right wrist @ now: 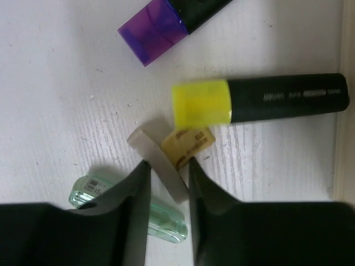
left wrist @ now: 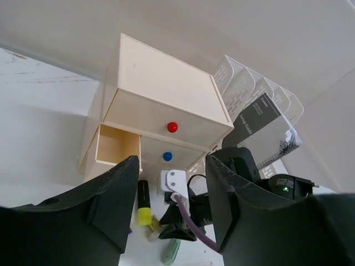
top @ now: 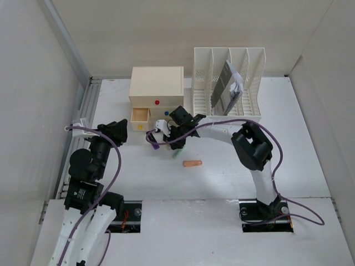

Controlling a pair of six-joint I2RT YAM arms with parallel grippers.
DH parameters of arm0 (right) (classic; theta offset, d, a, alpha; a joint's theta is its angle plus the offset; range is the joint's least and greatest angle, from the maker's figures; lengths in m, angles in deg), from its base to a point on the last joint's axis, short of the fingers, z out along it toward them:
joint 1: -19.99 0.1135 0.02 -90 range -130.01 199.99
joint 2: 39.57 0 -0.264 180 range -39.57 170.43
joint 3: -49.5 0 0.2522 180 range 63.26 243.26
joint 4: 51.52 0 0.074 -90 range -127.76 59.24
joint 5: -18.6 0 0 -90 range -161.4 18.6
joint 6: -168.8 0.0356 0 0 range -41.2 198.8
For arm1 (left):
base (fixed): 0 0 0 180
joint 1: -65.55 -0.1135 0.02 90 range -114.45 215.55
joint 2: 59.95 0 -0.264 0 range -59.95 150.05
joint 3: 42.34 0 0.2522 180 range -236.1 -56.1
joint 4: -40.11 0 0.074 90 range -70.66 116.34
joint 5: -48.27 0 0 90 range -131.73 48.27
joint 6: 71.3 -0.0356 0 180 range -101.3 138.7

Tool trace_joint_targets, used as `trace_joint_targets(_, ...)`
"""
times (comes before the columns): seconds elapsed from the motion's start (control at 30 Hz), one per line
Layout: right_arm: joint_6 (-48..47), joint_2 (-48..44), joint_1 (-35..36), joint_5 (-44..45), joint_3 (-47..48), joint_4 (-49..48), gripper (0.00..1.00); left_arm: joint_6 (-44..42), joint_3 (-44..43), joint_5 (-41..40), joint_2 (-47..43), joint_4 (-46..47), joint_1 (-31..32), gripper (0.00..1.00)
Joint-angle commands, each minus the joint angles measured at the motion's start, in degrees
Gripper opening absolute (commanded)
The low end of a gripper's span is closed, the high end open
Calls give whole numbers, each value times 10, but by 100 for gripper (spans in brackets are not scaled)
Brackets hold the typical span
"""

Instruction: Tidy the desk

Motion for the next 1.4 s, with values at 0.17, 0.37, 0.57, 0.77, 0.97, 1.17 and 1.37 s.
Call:
trace_joint_targets(0.17, 4, -65, 1, -37, -17, 11, 2, -16, 5, -10, -10, 13, 3, 48)
trace_joint_targets(0.37, -6, -97, 1, -56, -17, 34, 1, -16, 5, -10, -10, 13, 3, 48)
trace_joint_targets(0.57, -12, -109, 6, -66, -5, 39, 0, -16, 5, -10, -15, 13, 3, 48)
trace_joint_targets(0.77, -12, -114, 17, -46, 107, 61, 0, -16, 5, -22, -15, 13, 3, 48)
trace_joint_targets(0.97, 1, -55, 28, -3, 270, 61, 0, -16, 5, -38, -33, 7, 3, 48)
trace_joint_targets(1.17, 33, -8, 28, 19, 349, 37, 0, -16, 5, -44, -39, 7, 3, 48)
trace_joint_targets(1.37, 51, 22, 39, 24, 355, -8, 0, -16, 10, -49, -44, 7, 3, 48)
